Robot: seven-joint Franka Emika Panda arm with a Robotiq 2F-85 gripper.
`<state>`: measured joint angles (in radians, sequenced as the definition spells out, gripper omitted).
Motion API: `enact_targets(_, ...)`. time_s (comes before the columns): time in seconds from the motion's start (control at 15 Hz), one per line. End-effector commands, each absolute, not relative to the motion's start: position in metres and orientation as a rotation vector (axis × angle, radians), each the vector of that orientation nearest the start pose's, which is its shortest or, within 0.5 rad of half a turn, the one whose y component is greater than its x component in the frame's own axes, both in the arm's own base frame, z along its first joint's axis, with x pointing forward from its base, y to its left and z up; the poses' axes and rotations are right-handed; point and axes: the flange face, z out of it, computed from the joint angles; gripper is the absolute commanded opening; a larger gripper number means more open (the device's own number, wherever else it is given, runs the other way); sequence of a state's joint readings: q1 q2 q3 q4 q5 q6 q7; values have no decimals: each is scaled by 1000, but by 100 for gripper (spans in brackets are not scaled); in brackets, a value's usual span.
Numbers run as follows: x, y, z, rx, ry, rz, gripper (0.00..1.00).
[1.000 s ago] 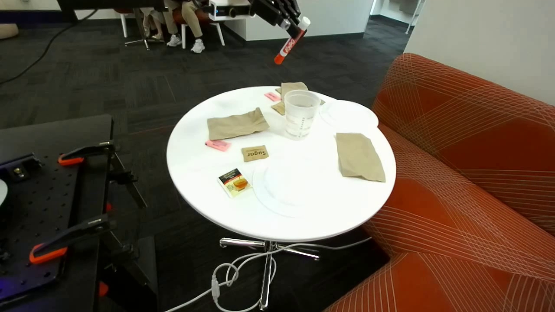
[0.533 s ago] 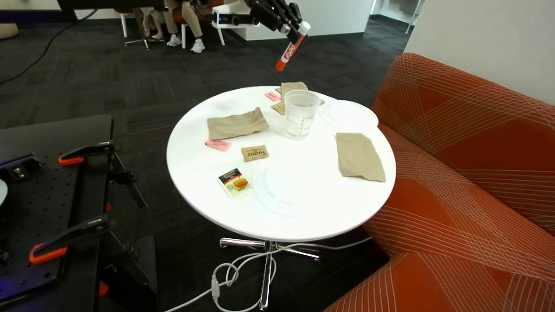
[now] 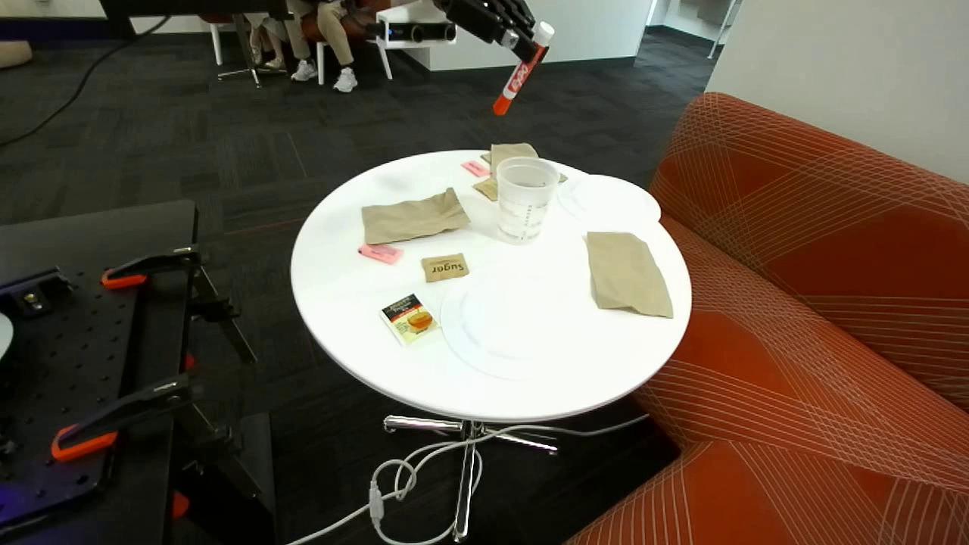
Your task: Put the marker in the cup
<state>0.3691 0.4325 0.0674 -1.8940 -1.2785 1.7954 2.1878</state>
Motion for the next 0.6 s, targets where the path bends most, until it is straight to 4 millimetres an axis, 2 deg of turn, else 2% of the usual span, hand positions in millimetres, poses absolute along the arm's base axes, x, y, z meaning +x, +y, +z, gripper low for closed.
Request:
enact_targets(0.0,593,178,290,1807,-1054,1219,5)
enact_targets(0.53,588,172,260,1707,-992,1252,5)
